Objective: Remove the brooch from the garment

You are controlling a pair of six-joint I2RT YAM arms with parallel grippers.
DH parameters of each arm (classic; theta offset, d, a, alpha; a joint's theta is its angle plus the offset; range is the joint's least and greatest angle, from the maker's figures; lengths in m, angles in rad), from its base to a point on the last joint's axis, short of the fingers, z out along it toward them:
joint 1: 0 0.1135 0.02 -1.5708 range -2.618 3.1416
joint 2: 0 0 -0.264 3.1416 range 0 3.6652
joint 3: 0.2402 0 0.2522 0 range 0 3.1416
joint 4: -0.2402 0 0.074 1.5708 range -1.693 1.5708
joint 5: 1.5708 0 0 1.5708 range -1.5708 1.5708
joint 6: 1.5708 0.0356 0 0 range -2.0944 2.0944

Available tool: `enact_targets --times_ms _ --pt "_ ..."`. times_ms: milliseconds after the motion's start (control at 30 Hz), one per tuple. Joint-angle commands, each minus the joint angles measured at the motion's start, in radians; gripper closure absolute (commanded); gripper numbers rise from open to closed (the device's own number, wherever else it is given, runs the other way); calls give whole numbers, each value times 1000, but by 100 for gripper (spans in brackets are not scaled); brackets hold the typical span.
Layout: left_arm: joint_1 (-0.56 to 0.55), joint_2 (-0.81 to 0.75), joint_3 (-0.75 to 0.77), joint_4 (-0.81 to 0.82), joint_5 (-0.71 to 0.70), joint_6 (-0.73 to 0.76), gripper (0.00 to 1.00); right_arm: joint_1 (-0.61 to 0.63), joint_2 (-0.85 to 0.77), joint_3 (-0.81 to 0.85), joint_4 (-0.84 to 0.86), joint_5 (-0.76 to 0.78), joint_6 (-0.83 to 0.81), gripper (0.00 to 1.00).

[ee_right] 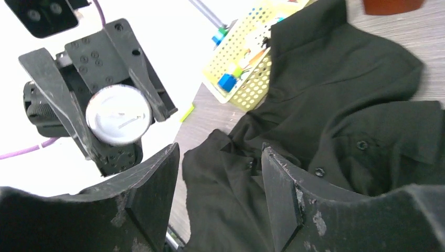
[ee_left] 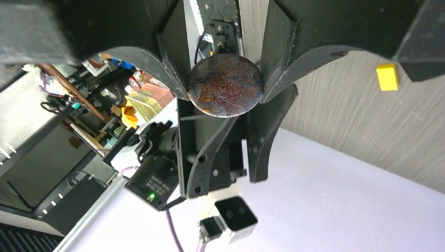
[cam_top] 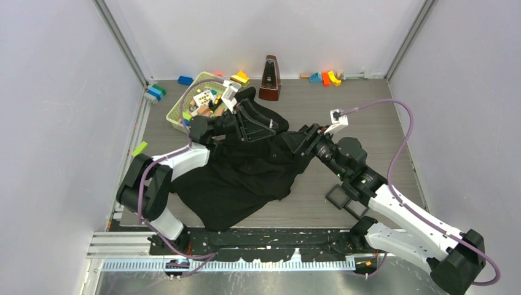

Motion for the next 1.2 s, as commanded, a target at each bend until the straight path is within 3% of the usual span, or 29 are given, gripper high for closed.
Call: enact_targets --times_ms 0,167,233,333,633,767,1167 --pt "2 -79 -14 63 -104 41 80 -2 28 -10 169 -93 61 36" --pt "0 -138 -87 63 -166 276 83 -6 29 -72 350 -31 369 36" --pt "0 -144 -89 63 -177 298 84 -5 29 -89 418 0 476 33" --pt "0 -145 -77 63 -188 310 85 -6 31 -105 476 34 612 17" --pt "-29 -141 -44 63 -245 332 82 -5 211 -93 747 14 969 11" --pt "-33 -139 -37 63 -261 336 81 -5 254 -43 712 -21 1053 8" --pt "-54 -100 -25 63 -271 347 80 9 235 -10 649 -90 1101 8"
